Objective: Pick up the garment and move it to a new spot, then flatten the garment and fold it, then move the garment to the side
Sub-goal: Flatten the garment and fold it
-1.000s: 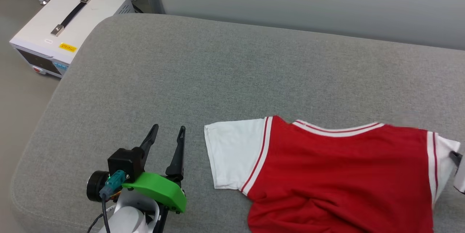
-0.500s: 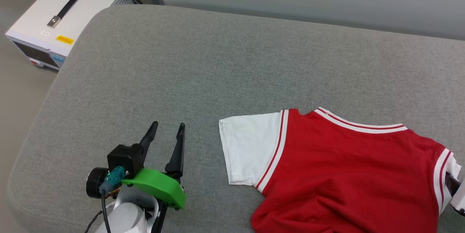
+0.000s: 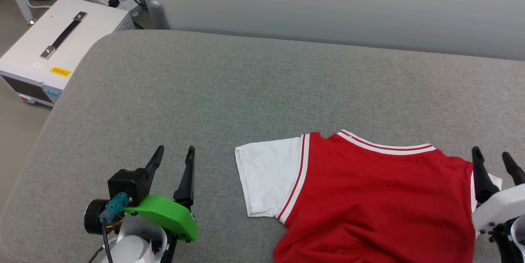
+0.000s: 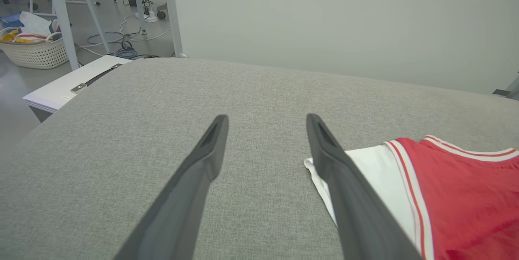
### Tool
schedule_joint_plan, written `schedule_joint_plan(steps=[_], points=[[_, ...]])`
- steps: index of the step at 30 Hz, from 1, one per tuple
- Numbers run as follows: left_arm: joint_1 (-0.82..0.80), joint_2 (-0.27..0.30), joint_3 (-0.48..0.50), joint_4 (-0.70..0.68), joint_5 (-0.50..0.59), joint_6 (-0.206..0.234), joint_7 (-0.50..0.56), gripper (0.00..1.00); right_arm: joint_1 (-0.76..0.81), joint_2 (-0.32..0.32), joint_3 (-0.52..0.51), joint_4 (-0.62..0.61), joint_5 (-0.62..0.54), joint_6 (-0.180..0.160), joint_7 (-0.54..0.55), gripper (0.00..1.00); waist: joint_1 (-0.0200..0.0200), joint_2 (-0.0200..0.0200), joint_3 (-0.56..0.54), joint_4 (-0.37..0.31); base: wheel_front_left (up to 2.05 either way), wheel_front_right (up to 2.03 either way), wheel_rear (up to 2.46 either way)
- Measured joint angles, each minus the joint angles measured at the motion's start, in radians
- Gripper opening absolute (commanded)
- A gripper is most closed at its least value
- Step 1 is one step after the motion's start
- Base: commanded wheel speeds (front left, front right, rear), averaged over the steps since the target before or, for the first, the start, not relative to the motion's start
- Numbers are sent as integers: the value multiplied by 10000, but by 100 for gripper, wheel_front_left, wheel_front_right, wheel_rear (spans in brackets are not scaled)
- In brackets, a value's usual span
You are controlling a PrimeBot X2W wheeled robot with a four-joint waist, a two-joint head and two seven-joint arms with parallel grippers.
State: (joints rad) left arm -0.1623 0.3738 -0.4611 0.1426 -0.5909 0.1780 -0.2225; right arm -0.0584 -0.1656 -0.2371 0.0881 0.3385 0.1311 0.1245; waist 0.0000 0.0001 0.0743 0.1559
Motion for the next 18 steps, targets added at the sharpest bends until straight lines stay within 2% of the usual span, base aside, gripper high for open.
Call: schedule_joint_plan(steps=[7, 13, 18], points=[[123, 169, 163, -125, -142, 123, 284, 100, 756, -65, 1371, -817, -134, 0, -1124, 100, 0, 0, -321, -331, 0, 0, 0], [-50, 355, 219, 21, -291, 113, 752, 100, 1095, 148, 1806, -1567, -713, 0, -1653, 100, 0, 0, -354, -672, 0, 0, 0], [-551, 414, 121, 414, -746, -201, 1672, 100, 1202, 472, 2123, -2136, -857, 0, -2065, 100, 0, 0, -242, -1086, 0, 0, 0]])
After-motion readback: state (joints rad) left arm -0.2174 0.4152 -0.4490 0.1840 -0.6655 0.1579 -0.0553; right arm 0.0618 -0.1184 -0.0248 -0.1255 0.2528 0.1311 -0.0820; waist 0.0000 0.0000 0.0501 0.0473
